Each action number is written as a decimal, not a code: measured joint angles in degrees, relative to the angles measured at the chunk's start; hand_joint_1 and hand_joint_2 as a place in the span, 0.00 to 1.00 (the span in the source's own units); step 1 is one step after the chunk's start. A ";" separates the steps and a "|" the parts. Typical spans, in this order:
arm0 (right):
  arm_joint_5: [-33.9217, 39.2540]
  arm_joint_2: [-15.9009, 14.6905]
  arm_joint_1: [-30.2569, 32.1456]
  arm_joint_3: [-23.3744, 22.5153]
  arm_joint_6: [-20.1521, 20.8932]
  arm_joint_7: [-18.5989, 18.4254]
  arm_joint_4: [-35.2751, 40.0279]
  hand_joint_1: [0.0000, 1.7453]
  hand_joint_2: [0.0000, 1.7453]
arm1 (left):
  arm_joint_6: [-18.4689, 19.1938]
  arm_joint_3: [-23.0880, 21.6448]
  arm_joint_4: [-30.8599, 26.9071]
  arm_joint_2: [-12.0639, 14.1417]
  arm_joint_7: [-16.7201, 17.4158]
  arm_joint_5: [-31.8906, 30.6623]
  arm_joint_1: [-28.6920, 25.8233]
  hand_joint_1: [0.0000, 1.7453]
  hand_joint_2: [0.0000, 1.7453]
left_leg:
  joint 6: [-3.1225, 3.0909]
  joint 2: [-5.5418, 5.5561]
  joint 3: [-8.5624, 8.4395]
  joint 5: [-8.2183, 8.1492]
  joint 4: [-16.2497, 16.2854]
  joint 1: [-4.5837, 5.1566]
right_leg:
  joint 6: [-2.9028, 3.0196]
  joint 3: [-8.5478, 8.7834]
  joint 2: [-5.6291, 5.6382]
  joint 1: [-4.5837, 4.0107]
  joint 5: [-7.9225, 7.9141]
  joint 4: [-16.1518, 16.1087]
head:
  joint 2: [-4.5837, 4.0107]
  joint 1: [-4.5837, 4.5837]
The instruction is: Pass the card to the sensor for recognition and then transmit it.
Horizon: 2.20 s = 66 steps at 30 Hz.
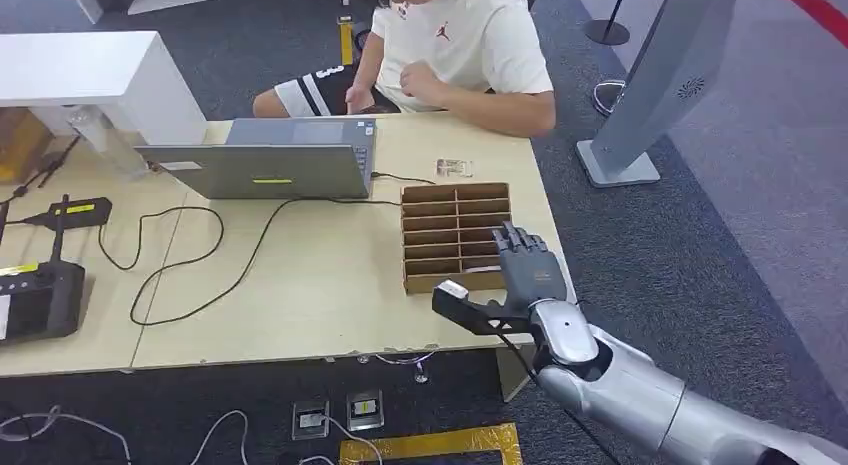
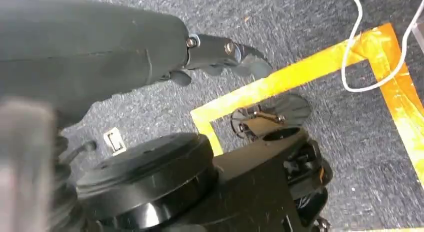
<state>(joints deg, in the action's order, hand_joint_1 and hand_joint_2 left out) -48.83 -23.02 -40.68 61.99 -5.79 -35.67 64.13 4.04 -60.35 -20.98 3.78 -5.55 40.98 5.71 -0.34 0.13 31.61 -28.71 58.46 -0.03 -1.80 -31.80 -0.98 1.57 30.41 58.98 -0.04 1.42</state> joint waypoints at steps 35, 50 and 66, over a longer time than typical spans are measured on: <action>1.38 1.20 -0.09 0.00 1.86 -0.15 -2.86 0.94 1.00 | 0.00 0.00 0.00 0.00 0.66 0.07 -0.02 0.00 1.00 | 0.00 0.00 -0.01 0.00 0.00 0.00 | 0.00 0.00 0.00 0.00 0.00 0.00 | 0.00 0.02; 1.29 1.20 0.14 -0.02 -0.41 -0.09 -3.23 1.00 1.00 | 0.00 0.00 0.00 0.00 0.96 -0.52 -0.03 0.00 1.00 | 0.00 0.00 -0.01 0.00 0.00 0.00 | 0.00 0.00 0.00 0.00 0.00 0.00 | 0.00 0.00; -5.68 -0.26 -4.38 -5.12 -14.65 -0.83 3.52 1.00 1.00 | 0.00 0.37 0.13 -0.11 -2.12 -2.38 -0.18 0.00 1.00 | 0.00 0.00 -0.04 0.01 0.01 0.00 | 0.00 0.01 0.00 0.00 0.00 0.00 | 0.00 0.02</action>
<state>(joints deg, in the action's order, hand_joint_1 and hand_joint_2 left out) -54.51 -23.28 -45.07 56.87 -20.44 -36.50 67.65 4.04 -59.98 -20.85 3.67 -7.67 38.60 5.52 -0.34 0.12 31.58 -28.70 58.47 -0.03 -1.80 -31.79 -0.97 1.57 30.41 58.98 -0.04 1.44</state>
